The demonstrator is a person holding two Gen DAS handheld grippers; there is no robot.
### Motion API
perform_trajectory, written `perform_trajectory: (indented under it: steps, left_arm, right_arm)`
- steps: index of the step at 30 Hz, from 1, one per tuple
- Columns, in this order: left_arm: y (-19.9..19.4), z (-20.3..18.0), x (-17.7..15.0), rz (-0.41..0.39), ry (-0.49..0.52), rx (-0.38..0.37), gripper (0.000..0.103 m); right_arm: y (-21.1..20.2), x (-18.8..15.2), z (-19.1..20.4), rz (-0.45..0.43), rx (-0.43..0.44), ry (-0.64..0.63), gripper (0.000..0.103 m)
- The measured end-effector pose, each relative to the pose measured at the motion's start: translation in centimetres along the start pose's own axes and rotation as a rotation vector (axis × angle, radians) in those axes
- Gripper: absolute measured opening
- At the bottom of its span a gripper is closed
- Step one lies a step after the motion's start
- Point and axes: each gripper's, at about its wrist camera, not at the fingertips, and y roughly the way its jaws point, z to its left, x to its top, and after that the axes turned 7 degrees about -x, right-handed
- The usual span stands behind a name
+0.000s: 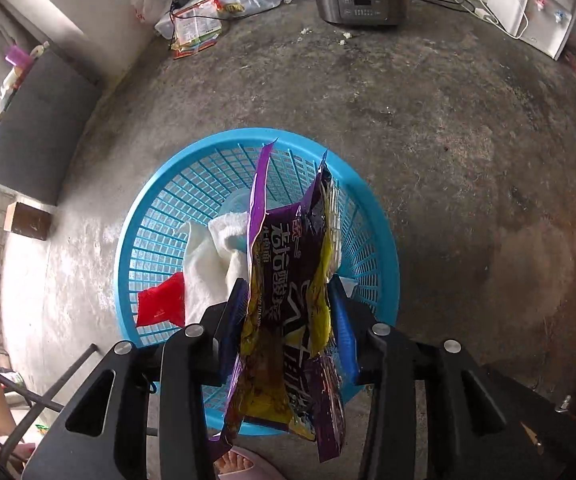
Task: Collect trash
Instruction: 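Open both grippers to drop the items into the wastebasket, then move both tools back to the gold tissue pack on the table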
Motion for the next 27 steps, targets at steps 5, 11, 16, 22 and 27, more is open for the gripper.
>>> perform_trajectory:
  steps: [5,11,16,22,27]
  left_arm:
    - [-3.9,-0.2,0.5,-0.088,0.017,0.015,0.05]
    - [-8.8,-0.6,0.0,-0.167,0.017,0.001,0.056]
    - [-12.3,0.4,-1.2,-0.193,-0.018,-0.002,0.059]
    - [-16.9,1.4,-2.7,-0.258,-0.022,0.022,0.064]
    - [-21.2,1.5,-4.2,-0.334,-0.016,0.03,0.07]
  right_arm:
    - [-3.2,-0.1,-2.4,-0.113,0.131,0.12,0.057]
    - [-4.6,1.2,-2.0,-0.151,0.224,0.122,0.075]
    - [-2.6,1.9,-0.4,-0.108,0.219,0.104,0.082]
    - [-4.3,1.7,-1.1,-0.177,0.227,0.165,0.082]
    - [-8.7,1.2,-3.2,-0.284,0.245,0.203,0.082]
